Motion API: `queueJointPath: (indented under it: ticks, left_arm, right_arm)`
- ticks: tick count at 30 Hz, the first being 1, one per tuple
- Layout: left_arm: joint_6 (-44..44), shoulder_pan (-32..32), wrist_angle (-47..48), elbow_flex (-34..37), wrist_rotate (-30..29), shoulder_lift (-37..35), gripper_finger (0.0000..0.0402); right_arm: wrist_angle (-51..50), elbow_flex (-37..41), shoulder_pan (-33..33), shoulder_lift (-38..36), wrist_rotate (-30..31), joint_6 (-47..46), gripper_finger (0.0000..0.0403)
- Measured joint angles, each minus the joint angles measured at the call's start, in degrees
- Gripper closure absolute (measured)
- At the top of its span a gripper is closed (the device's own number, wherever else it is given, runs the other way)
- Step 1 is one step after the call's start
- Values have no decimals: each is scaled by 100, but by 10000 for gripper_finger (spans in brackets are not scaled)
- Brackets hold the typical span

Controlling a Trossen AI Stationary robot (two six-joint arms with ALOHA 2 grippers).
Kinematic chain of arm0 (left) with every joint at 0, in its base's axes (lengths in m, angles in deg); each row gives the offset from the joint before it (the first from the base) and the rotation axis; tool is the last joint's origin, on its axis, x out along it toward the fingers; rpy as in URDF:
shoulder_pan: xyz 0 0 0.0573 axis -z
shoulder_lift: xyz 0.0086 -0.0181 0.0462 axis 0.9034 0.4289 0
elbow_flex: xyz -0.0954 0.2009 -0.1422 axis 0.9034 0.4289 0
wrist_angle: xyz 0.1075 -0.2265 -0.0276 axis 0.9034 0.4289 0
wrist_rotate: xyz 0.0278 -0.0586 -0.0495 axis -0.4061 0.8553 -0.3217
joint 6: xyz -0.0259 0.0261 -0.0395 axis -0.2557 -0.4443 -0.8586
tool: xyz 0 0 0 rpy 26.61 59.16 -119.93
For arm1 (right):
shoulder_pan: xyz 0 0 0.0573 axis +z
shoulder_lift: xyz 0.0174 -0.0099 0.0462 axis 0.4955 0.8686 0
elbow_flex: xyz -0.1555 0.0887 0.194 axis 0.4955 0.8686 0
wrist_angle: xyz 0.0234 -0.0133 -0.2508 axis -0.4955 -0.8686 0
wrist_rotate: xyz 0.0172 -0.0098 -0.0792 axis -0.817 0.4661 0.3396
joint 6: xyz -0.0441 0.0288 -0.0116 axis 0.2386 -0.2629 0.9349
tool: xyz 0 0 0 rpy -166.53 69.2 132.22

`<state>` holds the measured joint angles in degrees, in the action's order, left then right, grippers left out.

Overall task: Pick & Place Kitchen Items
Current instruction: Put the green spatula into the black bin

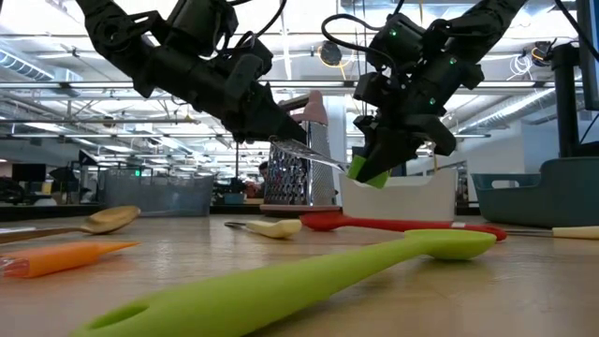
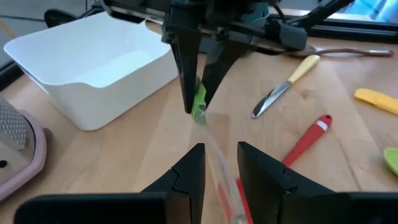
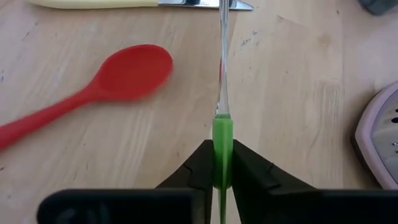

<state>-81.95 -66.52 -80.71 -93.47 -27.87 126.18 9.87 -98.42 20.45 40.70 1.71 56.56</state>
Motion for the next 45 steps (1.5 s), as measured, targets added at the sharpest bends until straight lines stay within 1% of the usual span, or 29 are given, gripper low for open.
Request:
queueJointPath:
  ticks: [4, 7, 12, 18, 26, 32, 34, 36, 39, 43, 45]
  left_arm:
    - [-3, -44, 254, 0, 13, -1, 299]
    - [1, -46, 459, 2, 11, 0, 284]
    - [328, -46, 198, 4, -130, 0, 263]
    - [380, -46, 82, 4, -146, 0, 261]
    - [374, -46, 163, 4, -160, 0, 261]
    - [399, -46, 198, 4, -337, 0, 262]
    - [409, -46, 198, 4, -354, 0, 271]
    - [409, -44, 198, 4, -354, 0, 288]
    - [407, -46, 198, 4, -370, 0, 324]
    - [548, -44, 202, 4, -376, -2, 382]
    - [610, -44, 202, 4, -378, -2, 391]
  right_arm:
    - [-2, 0, 0, 0, 7, -21, 379]
    - [0, -2, -2, -1, 5, -20, 377]
    - [0, -2, -2, -2, 4, -19, 366]
    - [0, -2, -2, -2, 5, -12, 378]
    - [124, -2, -2, -2, 5, 1, 365]
    - [131, -2, -2, -2, 21, -1, 377]
    - [148, -2, -2, -2, 26, -1, 376]
    - [191, -2, -2, -2, 27, -1, 371]
    - [324, -2, -2, -2, 24, 0, 363]
    - [427, -2, -4, -2, 23, -5, 368]
    - [420, -2, -4, -2, 23, -19, 373]
